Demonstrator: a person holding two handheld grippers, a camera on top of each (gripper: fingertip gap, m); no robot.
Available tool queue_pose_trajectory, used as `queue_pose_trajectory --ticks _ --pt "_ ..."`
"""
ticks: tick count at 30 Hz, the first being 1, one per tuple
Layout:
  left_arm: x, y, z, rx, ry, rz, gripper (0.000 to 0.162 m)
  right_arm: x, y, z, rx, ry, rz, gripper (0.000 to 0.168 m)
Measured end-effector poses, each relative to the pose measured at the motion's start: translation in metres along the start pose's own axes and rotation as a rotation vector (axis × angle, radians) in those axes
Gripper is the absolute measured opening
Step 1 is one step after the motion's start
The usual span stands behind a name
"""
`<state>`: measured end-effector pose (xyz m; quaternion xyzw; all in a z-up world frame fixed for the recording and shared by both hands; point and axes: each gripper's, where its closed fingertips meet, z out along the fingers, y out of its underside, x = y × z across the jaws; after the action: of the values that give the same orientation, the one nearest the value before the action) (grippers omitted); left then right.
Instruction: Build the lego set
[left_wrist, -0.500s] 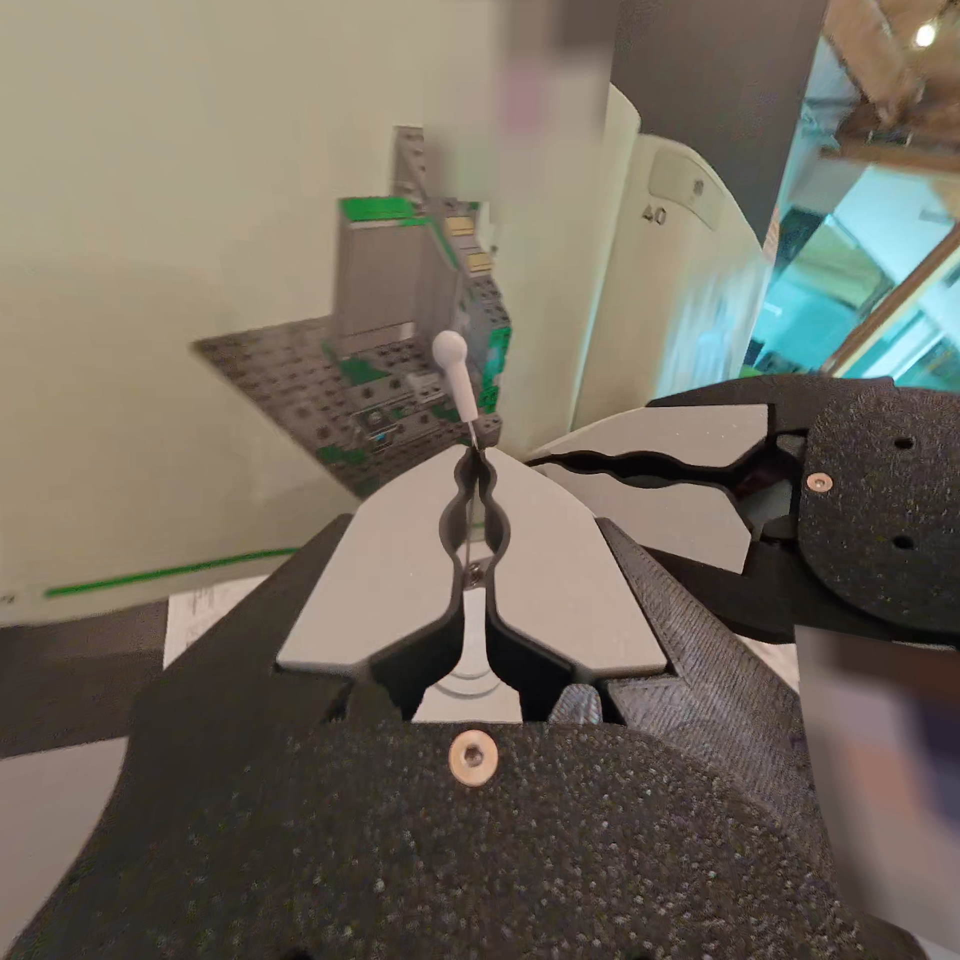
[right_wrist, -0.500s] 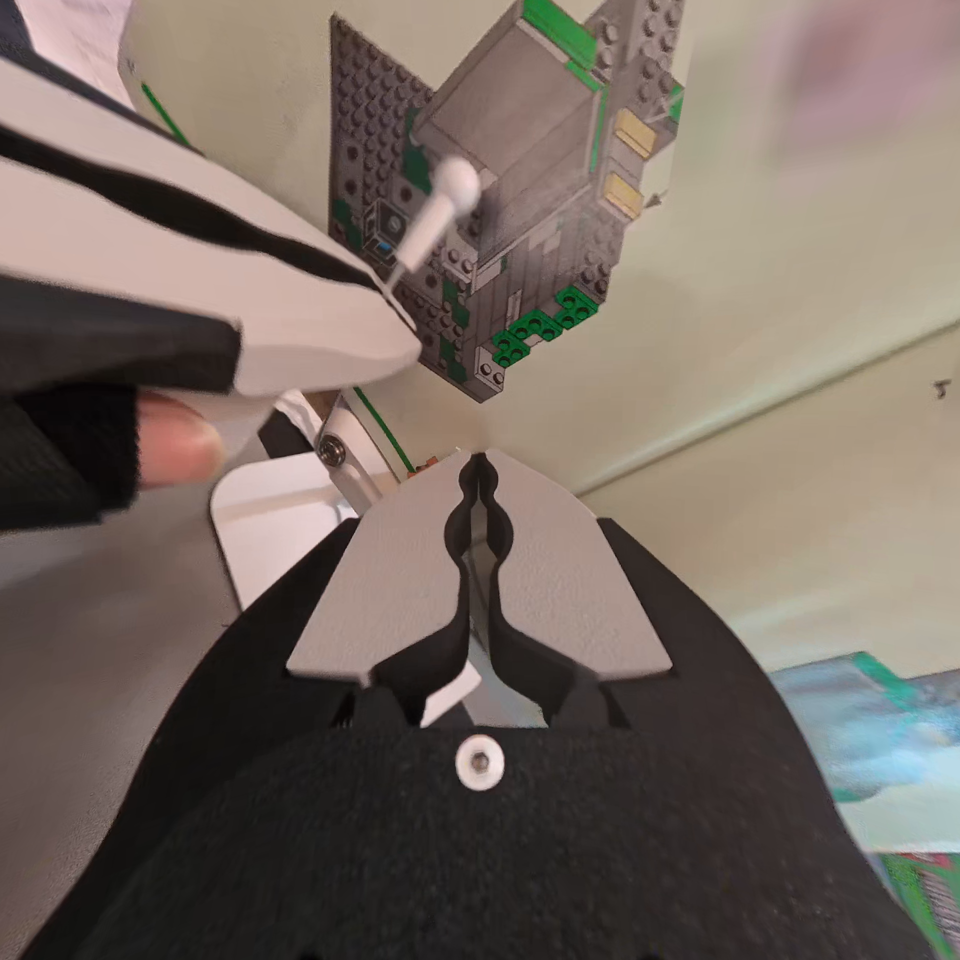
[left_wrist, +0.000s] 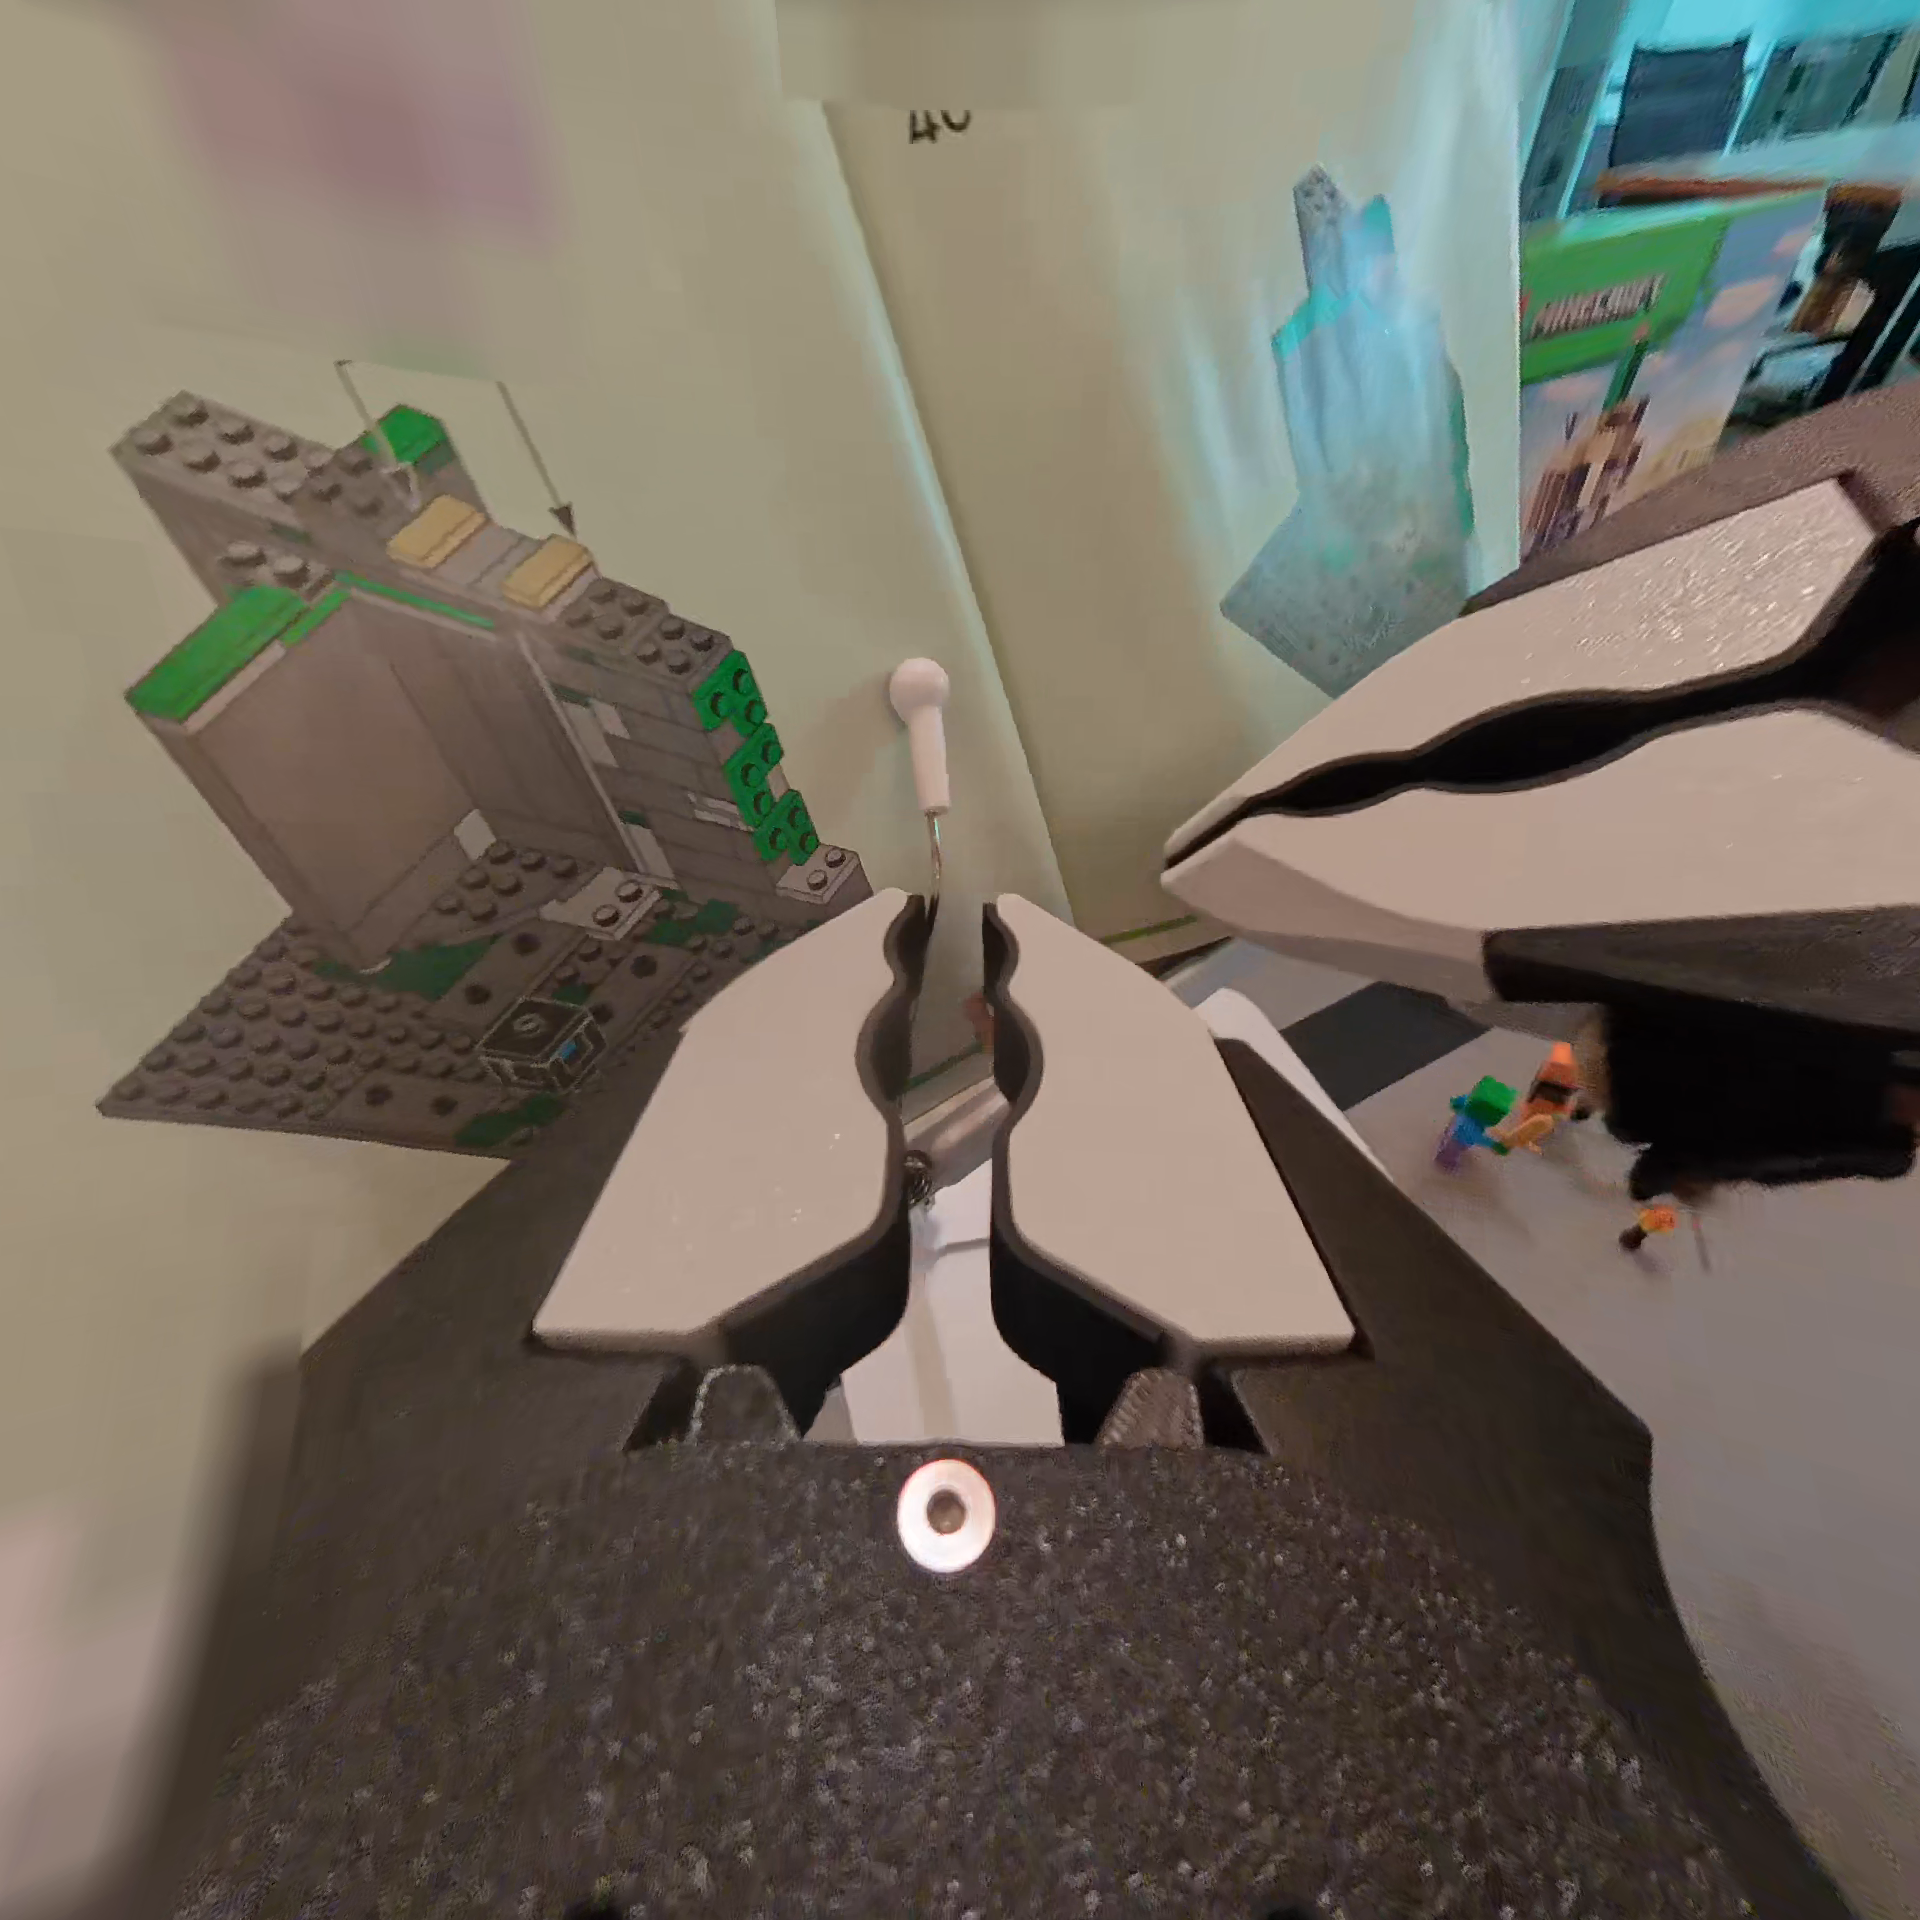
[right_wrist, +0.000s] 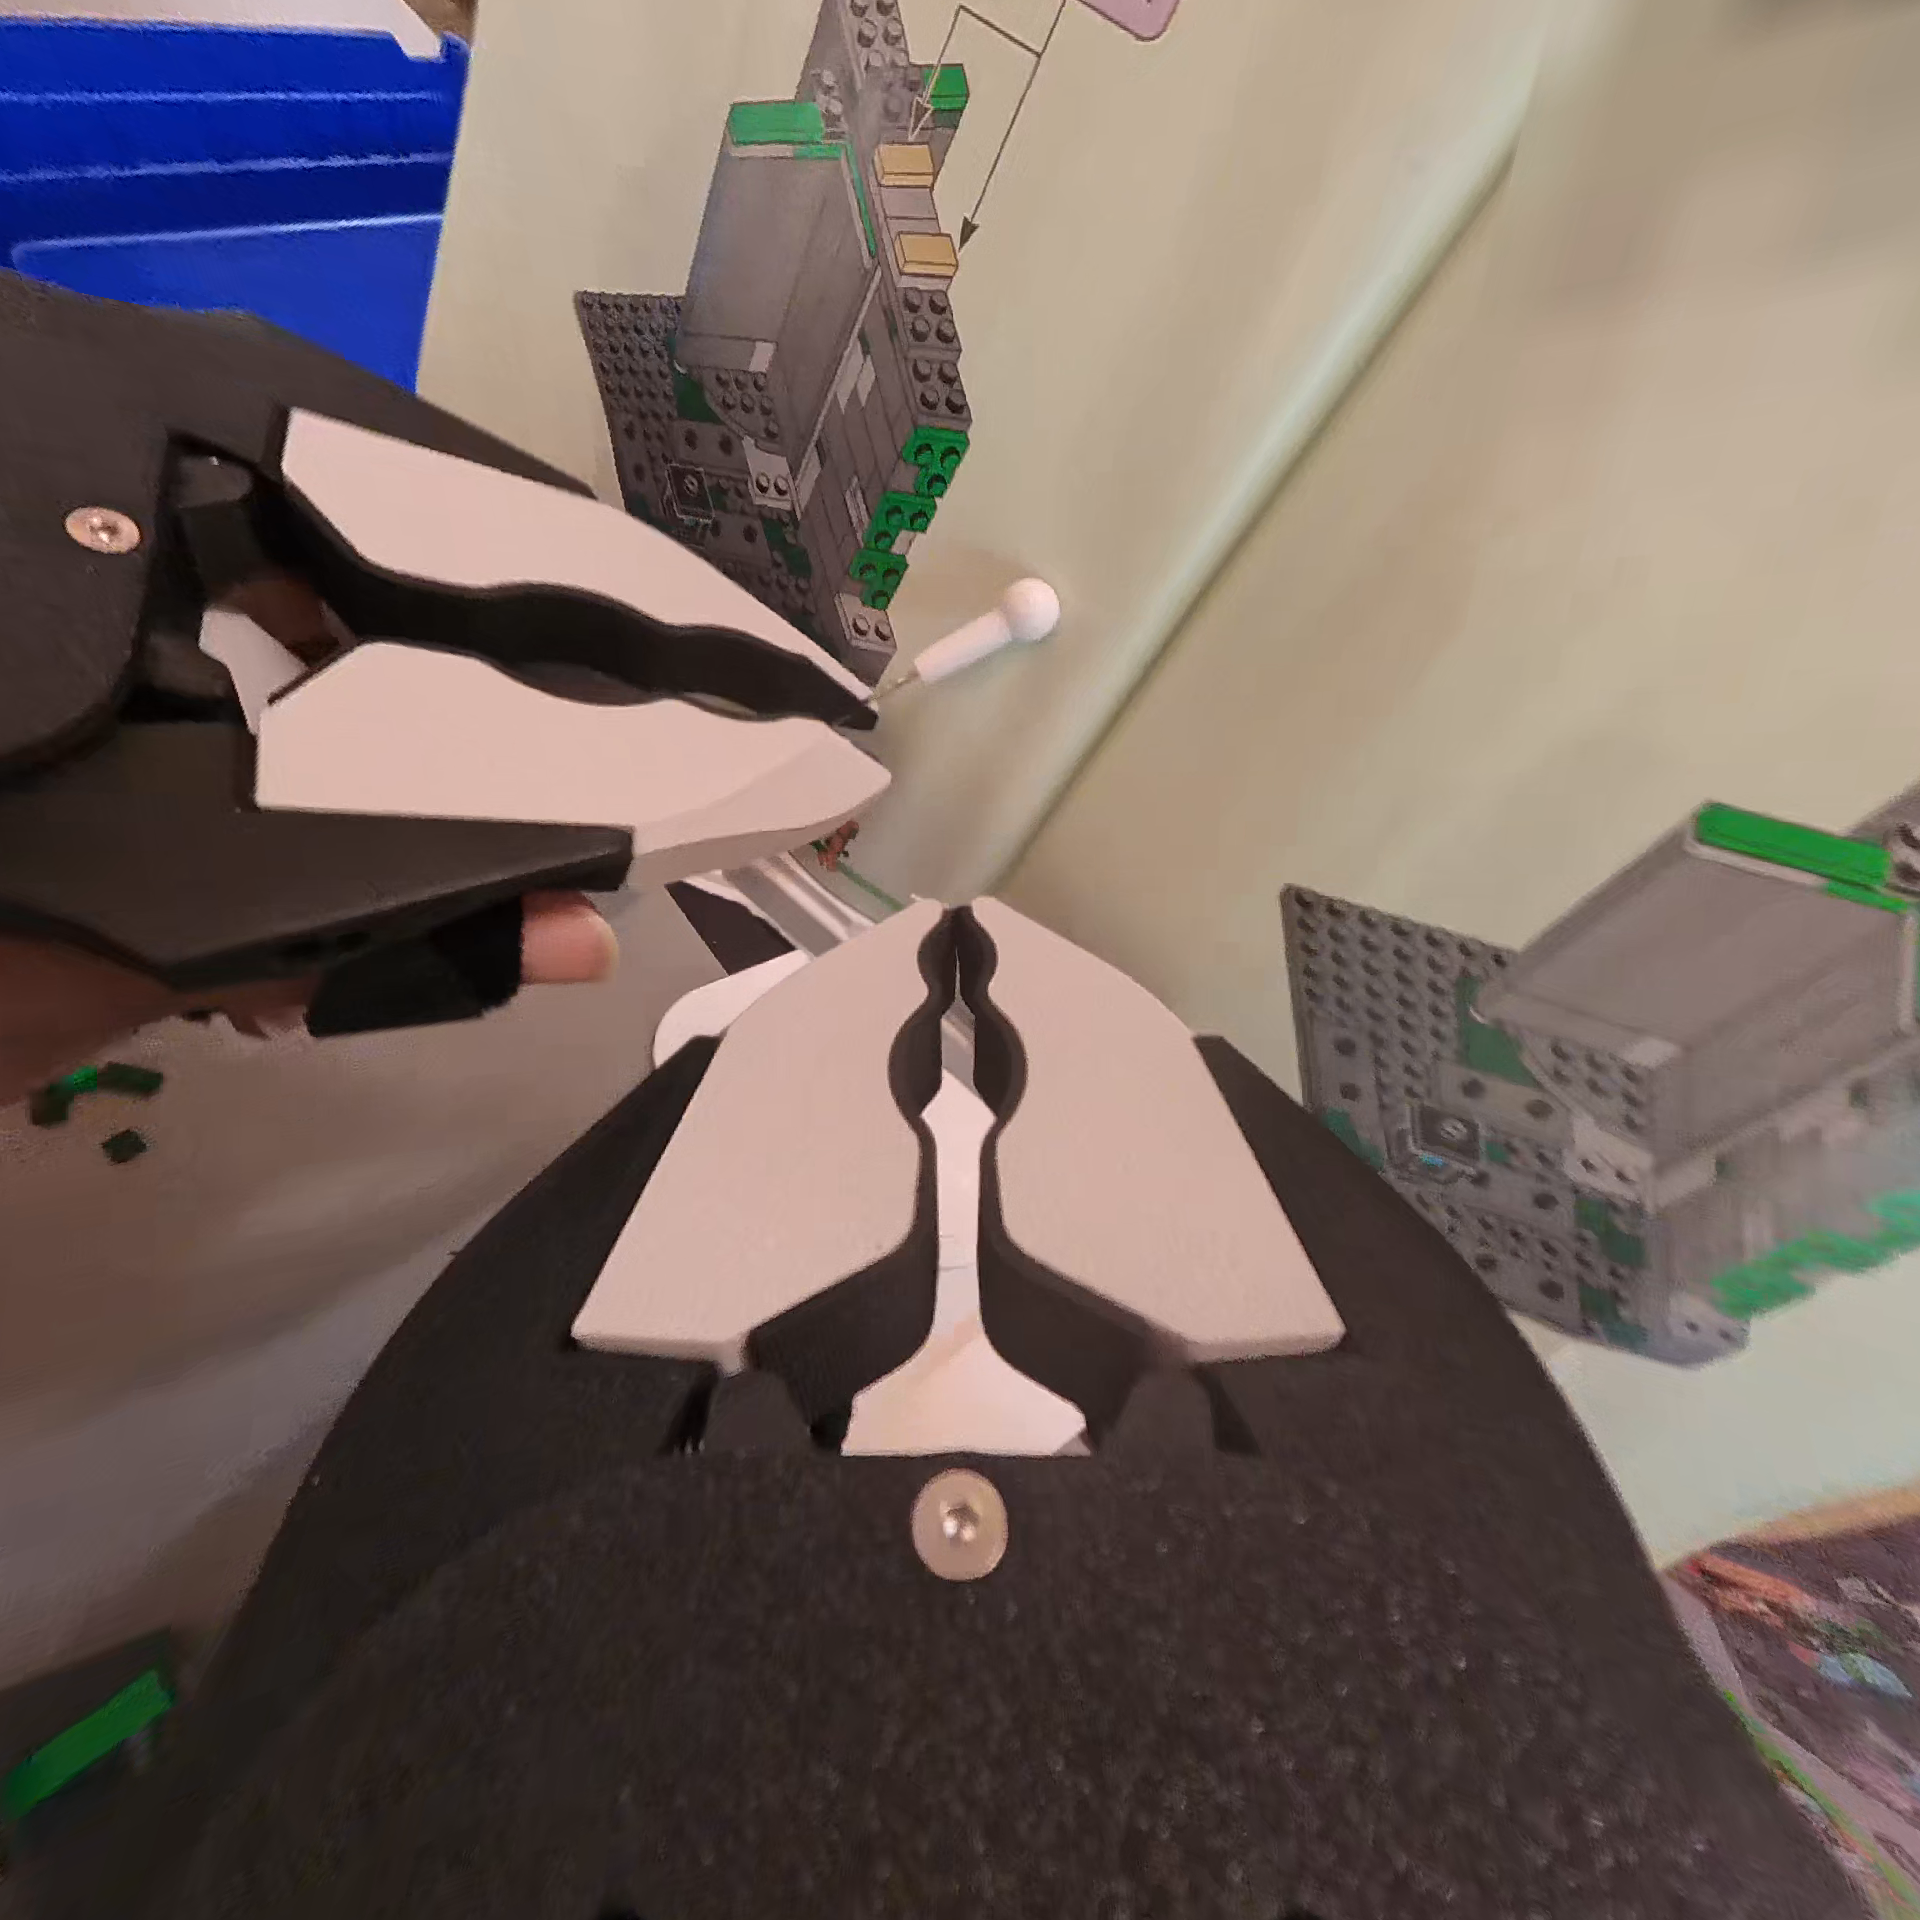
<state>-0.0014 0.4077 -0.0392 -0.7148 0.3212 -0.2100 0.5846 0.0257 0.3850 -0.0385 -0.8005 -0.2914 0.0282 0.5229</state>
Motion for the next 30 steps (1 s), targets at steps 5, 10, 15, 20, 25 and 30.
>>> queue_pose_trajectory --ticks 5,10,15,20,25,30 --pt "-0.003 -0.008 -0.016 0.032 0.006 0.029 0.013 0.005 0.007 -0.014 0.030 0.013 0.006 0.000" --pt "-0.013 -0.010 -0.052 0.098 -0.044 0.029 0.008 0.008 0.008 -0.042 0.159 0.080 0.057 0.000" --pt "-0.030 0.003 -0.083 0.147 -0.126 -0.016 0.002 0.018 0.017 -0.076 0.352 0.239 0.186 0.000" --pt "-0.046 0.011 -0.101 0.180 -0.203 -0.072 0.000 0.031 0.041 -0.106 0.453 0.404 0.286 0.000" --pt "-0.059 0.011 -0.107 0.203 -0.275 -0.092 0.000 0.039 0.063 -0.117 0.471 0.417 0.374 0.000" --pt "-0.070 0.004 -0.105 0.213 -0.325 -0.086 0.000 0.047 0.066 -0.118 0.437 0.416 0.329 0.000"
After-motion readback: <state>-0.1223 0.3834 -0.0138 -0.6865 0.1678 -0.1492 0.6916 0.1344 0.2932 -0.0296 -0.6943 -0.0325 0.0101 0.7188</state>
